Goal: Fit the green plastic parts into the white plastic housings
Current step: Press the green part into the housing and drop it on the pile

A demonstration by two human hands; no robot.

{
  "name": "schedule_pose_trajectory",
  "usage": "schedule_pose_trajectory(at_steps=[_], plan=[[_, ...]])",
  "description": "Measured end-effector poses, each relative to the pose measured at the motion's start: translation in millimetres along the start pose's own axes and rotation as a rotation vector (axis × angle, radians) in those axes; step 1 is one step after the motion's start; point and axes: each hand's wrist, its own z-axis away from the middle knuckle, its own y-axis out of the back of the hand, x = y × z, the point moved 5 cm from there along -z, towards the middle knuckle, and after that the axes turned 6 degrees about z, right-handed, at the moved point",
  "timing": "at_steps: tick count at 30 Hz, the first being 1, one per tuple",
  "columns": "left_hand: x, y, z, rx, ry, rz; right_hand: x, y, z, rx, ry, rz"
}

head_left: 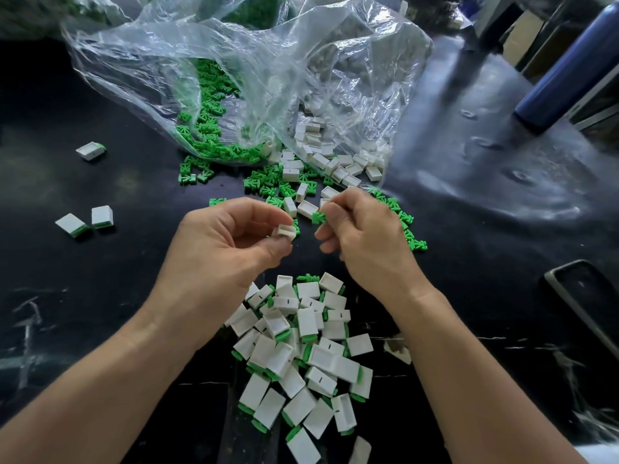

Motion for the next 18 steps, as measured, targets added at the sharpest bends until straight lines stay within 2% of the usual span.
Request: schedule_pose_trajectory(at_steps=[2,6,18], plan=[[0.0,0.3,0.3,0.009,0.010,0.007,-5.4,3.5,4.2,-0.023,0.003,-0.179],[-0.8,0.9,0.3,0.017,0.015,0.011,-16.3,3.7,10.2,-0.059,0.075,-0.281],[0.7,0.9,1.4,0.006,0.022,0.022,-28.5,4.4,15.0,-0.084,0.168,-0.195]])
